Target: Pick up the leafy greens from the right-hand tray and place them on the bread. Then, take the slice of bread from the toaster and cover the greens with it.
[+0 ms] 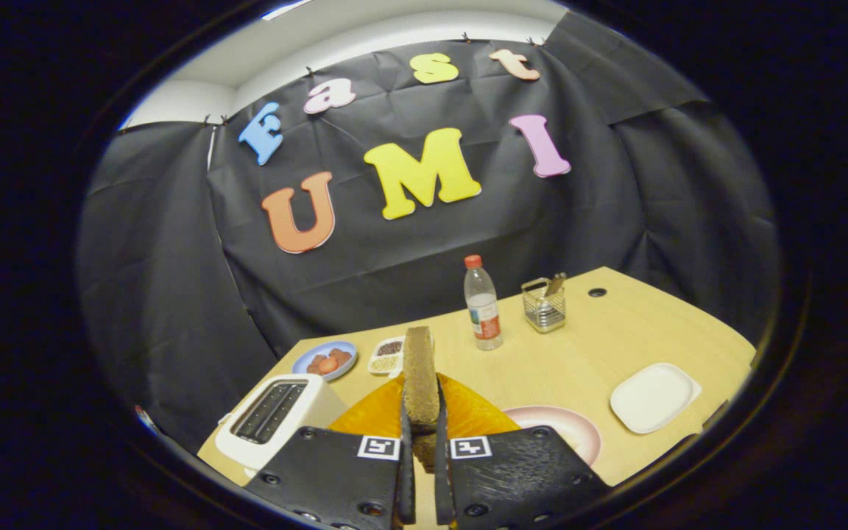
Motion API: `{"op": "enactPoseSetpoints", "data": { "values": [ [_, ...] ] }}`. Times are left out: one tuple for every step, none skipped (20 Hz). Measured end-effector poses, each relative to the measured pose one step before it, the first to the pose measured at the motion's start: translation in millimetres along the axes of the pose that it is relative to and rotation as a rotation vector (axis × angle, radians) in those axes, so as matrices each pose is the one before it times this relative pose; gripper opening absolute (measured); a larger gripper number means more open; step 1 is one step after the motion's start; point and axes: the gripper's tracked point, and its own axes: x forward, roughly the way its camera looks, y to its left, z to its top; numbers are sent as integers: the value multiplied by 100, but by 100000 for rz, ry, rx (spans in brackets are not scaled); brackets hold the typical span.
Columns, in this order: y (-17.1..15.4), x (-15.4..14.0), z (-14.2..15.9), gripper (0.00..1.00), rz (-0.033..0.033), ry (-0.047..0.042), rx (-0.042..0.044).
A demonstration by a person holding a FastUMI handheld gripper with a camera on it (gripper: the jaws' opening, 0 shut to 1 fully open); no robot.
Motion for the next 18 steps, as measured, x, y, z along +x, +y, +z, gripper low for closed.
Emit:
{"op": "enactPoseSetpoints", "data": {
  "values": [
    [-890, 32, -428, 10, -1061, 516, 822],
    [-767, 45, -534, 10, -1243, 459, 249],
    [-544, 13, -662, 10, -662, 513, 434],
    [-413, 87, -662, 10, -141, 456, 675],
    [-324, 59, -796, 10, -106, 759, 992],
    [-191, 211, -754, 10, 245, 766, 1320],
    [-52, 185, -707, 10, 805, 800, 1706],
    [82, 185, -717, 10, 963, 1024, 1722],
    [60, 137, -602, 10, 1576, 596, 1903],
    [-75, 155, -469, 10, 774, 454, 1535],
    [-374, 128, -484, 10, -77, 265, 1136],
    [-491, 209, -288, 10, -736, 220, 868],
    [-390, -40, -331, 10, -246, 183, 817],
    [-415, 119, -142, 10, -395, 236, 147],
    [-560, 36, -109, 10, -1008, 147, -449],
    [-564, -68, -123, 10, -1168, 69, -753],
    [-495, 117, -39, 10, -885, -159, -871],
    [-446, 78, -171, 14, -838, 27, -612]
  ]
}}
